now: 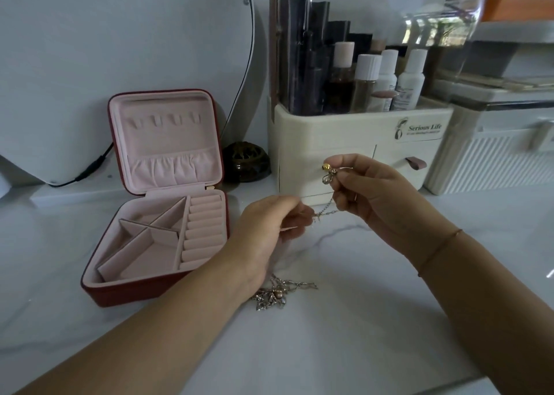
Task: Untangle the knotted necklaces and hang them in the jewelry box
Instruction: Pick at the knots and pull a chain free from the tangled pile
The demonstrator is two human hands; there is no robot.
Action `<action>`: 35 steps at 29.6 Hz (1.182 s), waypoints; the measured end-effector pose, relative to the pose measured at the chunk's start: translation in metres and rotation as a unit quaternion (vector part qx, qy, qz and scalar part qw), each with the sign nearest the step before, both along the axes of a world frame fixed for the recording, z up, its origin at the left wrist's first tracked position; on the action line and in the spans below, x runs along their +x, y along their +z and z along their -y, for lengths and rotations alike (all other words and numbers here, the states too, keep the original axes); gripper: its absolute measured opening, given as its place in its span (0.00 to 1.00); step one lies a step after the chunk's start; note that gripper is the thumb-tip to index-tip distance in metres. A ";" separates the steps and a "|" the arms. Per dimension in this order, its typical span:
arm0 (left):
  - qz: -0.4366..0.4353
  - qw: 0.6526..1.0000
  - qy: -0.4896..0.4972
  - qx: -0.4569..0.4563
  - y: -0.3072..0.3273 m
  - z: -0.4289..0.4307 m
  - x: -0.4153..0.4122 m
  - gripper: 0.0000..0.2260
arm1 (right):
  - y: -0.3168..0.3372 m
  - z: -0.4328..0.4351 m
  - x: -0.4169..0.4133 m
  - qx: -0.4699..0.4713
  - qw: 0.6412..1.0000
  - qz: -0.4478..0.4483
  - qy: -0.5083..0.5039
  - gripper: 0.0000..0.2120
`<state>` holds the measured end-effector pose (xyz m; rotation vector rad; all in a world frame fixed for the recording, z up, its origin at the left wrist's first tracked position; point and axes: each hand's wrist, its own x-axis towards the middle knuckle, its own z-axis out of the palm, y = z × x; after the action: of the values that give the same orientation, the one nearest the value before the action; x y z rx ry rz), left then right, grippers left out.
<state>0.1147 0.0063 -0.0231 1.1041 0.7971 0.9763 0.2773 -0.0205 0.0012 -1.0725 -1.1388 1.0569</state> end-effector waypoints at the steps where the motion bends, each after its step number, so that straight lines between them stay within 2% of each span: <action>1: 0.030 0.999 -0.009 -0.021 0.001 -0.001 0.000 0.17 | 0.001 0.000 0.000 0.002 1.000 -0.006 0.001 0.11; 4: 0.109 0.992 -0.024 -0.062 0.006 -0.003 -0.003 0.14 | 0.001 0.000 -0.001 0.009 1.000 0.003 -0.016 0.11; 8: 0.138 0.986 -0.035 -0.083 0.008 -0.001 -0.005 0.08 | 0.001 0.001 -0.003 0.017 0.998 0.023 -0.051 0.11; 14: 0.106 0.986 -0.095 -0.090 0.003 0.003 -0.003 0.04 | 0.003 0.002 -0.001 0.049 0.997 0.015 -0.053 0.09; 18: 0.115 0.983 -0.110 -0.090 0.002 0.006 0.001 0.15 | 0.006 0.006 -0.003 0.053 0.999 -0.005 -0.003 0.10; 19: 0.120 0.983 -0.110 -0.088 0.002 0.007 0.001 0.15 | 0.006 0.007 -0.004 0.050 0.999 -0.003 0.007 0.11; 21: 0.120 0.984 -0.104 -0.080 0.002 0.005 0.002 0.08 | 0.006 0.007 -0.005 0.041 0.999 0.005 0.022 0.12; 24: 0.115 0.986 -0.085 -0.089 0.002 0.003 0.000 0.09 | 0.004 0.007 -0.007 0.032 0.999 0.035 0.026 0.11; 28: 0.161 0.974 -0.080 -0.135 0.008 0.002 -0.003 0.03 | 0.001 0.004 -0.005 0.020 0.997 0.068 -0.004 0.09; 31: 0.172 0.972 -0.073 -0.142 0.009 0.001 -0.004 0.03 | 0.001 0.003 -0.002 0.016 0.998 0.063 -0.026 0.08; 35: 0.140 0.977 -0.080 -0.136 0.005 0.000 -0.004 0.04 | 0.001 0.003 -0.001 0.032 0.996 0.069 -0.045 0.07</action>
<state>0.1109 0.0061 -0.0180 0.7601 0.5820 0.8351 0.2766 -0.0231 0.0024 -1.1491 -1.2152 0.8804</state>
